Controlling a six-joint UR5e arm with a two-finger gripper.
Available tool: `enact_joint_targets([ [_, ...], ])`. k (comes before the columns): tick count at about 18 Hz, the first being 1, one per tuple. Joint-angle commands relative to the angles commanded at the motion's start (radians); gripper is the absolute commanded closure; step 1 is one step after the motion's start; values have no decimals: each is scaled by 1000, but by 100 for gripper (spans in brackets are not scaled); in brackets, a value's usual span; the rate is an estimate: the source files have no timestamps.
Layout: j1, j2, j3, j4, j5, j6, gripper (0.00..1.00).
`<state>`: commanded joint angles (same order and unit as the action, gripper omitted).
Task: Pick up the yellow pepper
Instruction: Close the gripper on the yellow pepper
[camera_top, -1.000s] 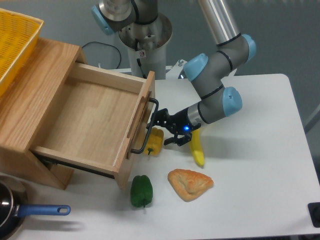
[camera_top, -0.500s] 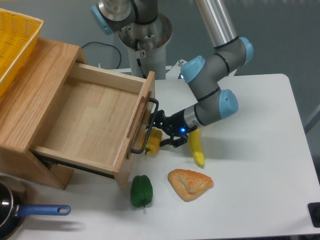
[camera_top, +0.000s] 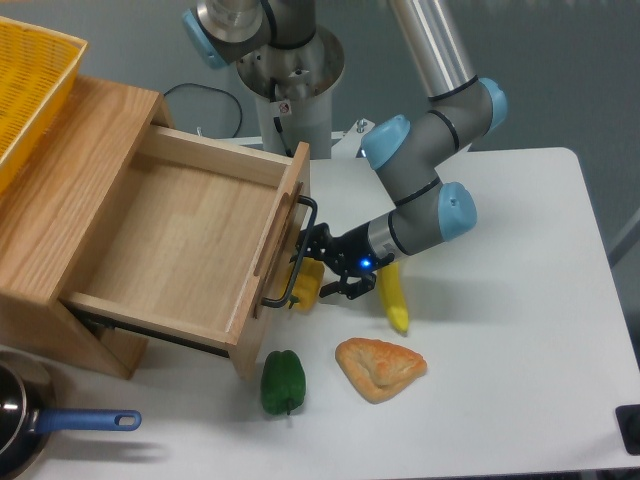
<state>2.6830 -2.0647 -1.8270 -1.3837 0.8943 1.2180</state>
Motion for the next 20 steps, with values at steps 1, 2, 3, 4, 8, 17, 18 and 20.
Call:
enact_joint_targets([
  [1, -2, -3, 0, 0, 0, -2, 0],
  [2, -2, -3, 0, 0, 6, -3, 0],
  [3, -3, -3, -2, 0, 12, -3, 0],
  [4, -3, -3, -2, 0, 15, -3, 0],
  [8, -3, 0, -6, -2, 18, -6, 0],
  [17, -3, 5, -12, -2, 20, -9, 19],
  [18, -3, 5, -12, -2, 20, -8, 25],
  [20, -5, 6, -14, -2, 20, -8, 27],
])
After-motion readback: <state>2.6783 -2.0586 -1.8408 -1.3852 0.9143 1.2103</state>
